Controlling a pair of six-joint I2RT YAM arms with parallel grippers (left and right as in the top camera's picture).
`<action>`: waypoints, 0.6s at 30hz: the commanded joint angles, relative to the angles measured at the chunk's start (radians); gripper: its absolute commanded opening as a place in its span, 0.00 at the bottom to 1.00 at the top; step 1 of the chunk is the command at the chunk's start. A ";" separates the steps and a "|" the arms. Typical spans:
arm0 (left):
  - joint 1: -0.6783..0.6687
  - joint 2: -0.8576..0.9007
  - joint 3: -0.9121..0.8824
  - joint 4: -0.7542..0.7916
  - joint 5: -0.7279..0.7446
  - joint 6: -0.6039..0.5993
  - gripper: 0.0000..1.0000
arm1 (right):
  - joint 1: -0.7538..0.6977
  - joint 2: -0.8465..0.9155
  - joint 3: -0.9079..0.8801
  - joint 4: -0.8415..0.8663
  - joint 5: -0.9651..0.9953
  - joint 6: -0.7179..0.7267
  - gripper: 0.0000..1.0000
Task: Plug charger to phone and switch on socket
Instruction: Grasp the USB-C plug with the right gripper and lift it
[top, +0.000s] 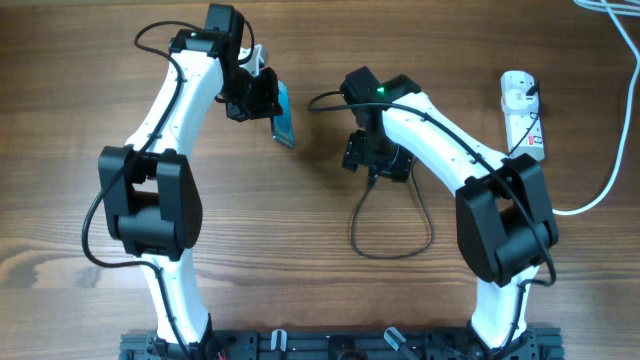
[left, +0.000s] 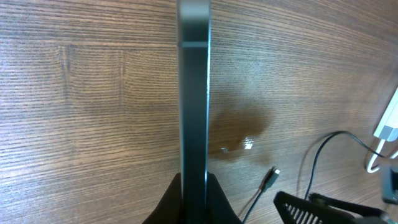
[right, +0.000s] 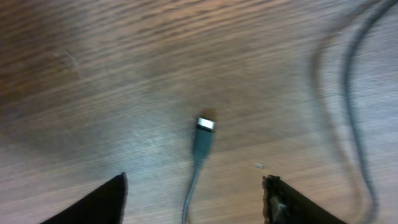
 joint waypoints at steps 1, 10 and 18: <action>0.002 0.001 -0.004 0.004 0.006 -0.002 0.04 | 0.001 0.009 -0.084 0.083 -0.096 0.038 0.50; 0.002 0.001 -0.004 0.003 0.006 -0.002 0.04 | 0.002 0.016 -0.148 0.114 -0.072 0.115 0.42; 0.002 0.001 -0.004 0.002 0.006 -0.002 0.04 | 0.023 0.042 -0.148 0.117 -0.075 0.123 0.36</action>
